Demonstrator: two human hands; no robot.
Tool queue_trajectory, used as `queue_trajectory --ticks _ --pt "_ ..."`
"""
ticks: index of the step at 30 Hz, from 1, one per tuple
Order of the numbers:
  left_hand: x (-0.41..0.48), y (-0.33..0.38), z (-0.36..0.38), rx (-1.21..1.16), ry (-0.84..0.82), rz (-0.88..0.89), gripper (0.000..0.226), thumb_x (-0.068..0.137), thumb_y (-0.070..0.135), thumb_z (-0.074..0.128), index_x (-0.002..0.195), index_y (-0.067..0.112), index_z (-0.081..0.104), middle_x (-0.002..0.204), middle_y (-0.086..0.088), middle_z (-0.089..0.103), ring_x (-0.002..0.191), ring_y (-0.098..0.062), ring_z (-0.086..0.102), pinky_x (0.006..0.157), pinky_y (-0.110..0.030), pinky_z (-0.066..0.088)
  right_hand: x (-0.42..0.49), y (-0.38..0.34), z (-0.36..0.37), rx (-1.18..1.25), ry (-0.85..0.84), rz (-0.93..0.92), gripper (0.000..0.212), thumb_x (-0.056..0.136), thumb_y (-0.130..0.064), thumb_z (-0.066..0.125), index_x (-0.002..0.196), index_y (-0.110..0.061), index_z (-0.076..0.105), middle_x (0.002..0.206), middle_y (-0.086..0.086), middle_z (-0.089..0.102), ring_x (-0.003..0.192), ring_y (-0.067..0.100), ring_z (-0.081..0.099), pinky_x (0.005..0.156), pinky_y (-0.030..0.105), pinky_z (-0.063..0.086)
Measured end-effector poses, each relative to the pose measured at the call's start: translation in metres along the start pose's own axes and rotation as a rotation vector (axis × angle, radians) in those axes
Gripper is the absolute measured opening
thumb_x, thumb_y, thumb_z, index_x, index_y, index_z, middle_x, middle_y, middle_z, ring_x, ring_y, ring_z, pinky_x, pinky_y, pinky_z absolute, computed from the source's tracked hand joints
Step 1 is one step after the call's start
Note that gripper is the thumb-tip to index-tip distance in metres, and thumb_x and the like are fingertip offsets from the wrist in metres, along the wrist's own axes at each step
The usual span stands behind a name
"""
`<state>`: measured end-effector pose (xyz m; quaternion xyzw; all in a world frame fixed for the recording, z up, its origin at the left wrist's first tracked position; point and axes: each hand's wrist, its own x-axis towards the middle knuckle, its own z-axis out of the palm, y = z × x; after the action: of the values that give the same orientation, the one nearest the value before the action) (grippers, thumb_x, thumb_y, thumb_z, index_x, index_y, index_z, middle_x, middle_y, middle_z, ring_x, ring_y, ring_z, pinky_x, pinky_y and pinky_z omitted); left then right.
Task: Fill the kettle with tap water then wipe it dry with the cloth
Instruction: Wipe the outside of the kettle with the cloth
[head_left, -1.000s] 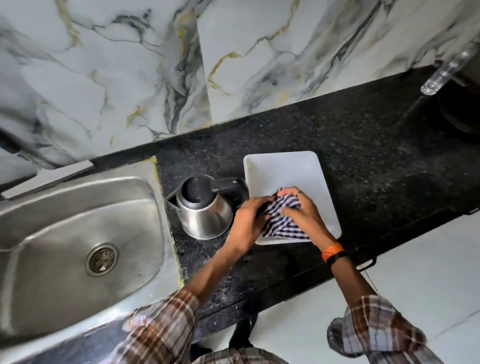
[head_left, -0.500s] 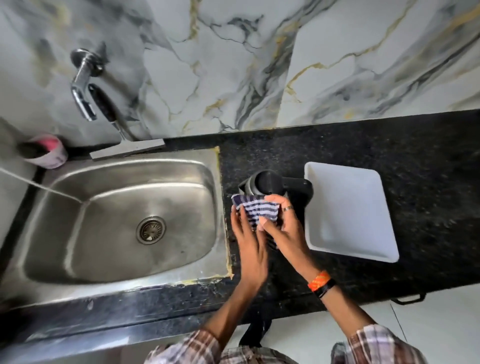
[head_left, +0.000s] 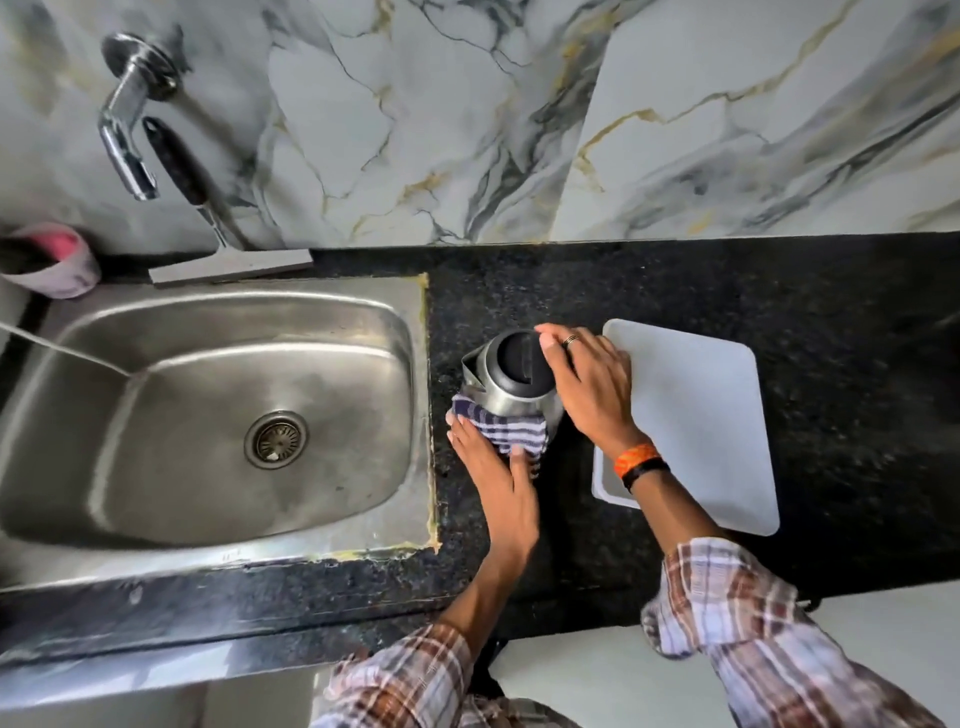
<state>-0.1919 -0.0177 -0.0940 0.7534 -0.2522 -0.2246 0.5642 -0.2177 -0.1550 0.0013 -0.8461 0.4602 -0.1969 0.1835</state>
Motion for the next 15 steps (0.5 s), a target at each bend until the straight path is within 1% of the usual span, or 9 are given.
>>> queue_trajectory --ticks 1,3,4,6,8,9,11,13,15 --pt "0.008 0.004 0.003 0.002 0.026 -0.015 0.075 0.106 0.05 0.029 0.162 0.014 -0.007 0.17 0.002 -0.016 0.161 -0.022 -0.016 0.131 -0.039 -0.008 0.0 0.0 0.002 -0.025 -0.002 -0.004 0.043 0.103 -0.054 0.036 0.128 -0.036 0.066 0.126 -0.005 0.071 0.116 0.025 0.063 0.098 0.047 0.044" --pt "0.026 0.007 0.006 0.042 0.099 0.035 0.075 0.106 0.055 0.026 0.164 0.013 0.001 0.173 0.001 -0.005 0.162 -0.024 -0.007 0.131 -0.03 -0.006 0.001 0.001 0.006 -0.109 0.002 -0.027 0.05 0.099 -0.061 0.033 0.129 -0.036 0.063 0.125 -0.004 0.071 0.113 0.026 0.063 0.096 0.047 0.044" --pt "0.033 0.005 0.005 0.052 0.129 0.074 0.075 0.106 0.057 0.025 0.164 0.014 0.005 0.172 0.001 0.002 0.162 -0.025 0.0 0.131 -0.032 -0.002 0.001 0.003 0.008 -0.149 0.002 -0.042 0.051 0.098 -0.063 0.034 0.131 -0.036 0.062 0.125 -0.004 0.07 0.112 0.027 0.062 0.095 0.047 0.043" --pt "0.041 -0.004 0.003 0.04 0.153 0.109 0.074 0.105 0.059 0.024 0.163 0.015 0.01 0.172 -0.001 0.011 0.162 -0.024 0.01 0.132 -0.042 0.007 0.001 0.006 0.012 -0.214 0.0 -0.062 0.055 0.096 -0.066 0.036 0.134 -0.034 0.061 0.125 -0.002 0.07 0.109 0.029 0.061 0.092 0.047 0.042" --pt "0.04 -0.009 0.0 -0.026 0.152 0.048 0.073 0.105 0.058 0.025 0.163 0.014 0.014 0.172 -0.006 0.016 0.161 -0.023 0.015 0.131 -0.052 0.014 0.001 0.007 0.015 -0.238 0.011 -0.064 0.057 0.095 -0.068 0.037 0.134 -0.034 0.061 0.124 -0.002 0.07 0.106 0.03 0.061 0.089 0.047 0.043" --pt "0.038 -0.009 0.0 -0.063 0.153 0.008 0.072 0.105 0.057 0.026 0.163 0.014 0.016 0.172 -0.007 0.017 0.161 -0.022 0.016 0.13 -0.055 0.016 0.001 0.007 0.016 -0.241 0.017 -0.065 0.057 0.095 -0.069 0.038 0.134 -0.033 0.061 0.123 -0.002 0.07 0.104 0.03 0.061 0.087 0.046 0.043" --pt "0.039 -0.004 0.001 -0.108 0.164 0.002 0.065 0.107 0.051 0.026 0.163 0.018 0.018 0.172 -0.004 0.019 0.161 -0.021 0.016 0.129 -0.056 0.016 0.002 0.007 0.017 -0.245 0.024 -0.065 0.057 0.095 -0.069 0.039 0.134 -0.033 0.061 0.121 -0.001 0.07 0.102 0.029 0.06 0.085 0.046 0.042" --pt "0.048 0.008 0.002 -0.127 0.179 0.074 0.055 0.111 0.038 0.027 0.163 0.024 0.019 0.172 0.005 0.021 0.16 -0.018 0.018 0.13 -0.053 0.017 0.002 0.009 0.018 -0.251 0.023 -0.068 0.056 0.095 -0.068 0.039 0.134 -0.033 0.06 0.12 -0.002 0.07 0.102 0.029 0.06 0.085 0.046 0.042" --pt "0.063 0.016 -0.003 -0.192 0.172 0.08 0.05 0.111 0.03 0.028 0.161 0.025 0.027 0.167 0.013 0.029 0.157 -0.013 0.026 0.129 -0.048 0.022 0.002 0.01 0.019 -0.257 0.034 -0.071 0.055 0.095 -0.066 0.04 0.134 -0.034 0.06 0.12 -0.002 0.07 0.102 0.028 0.059 0.084 0.046 0.042"
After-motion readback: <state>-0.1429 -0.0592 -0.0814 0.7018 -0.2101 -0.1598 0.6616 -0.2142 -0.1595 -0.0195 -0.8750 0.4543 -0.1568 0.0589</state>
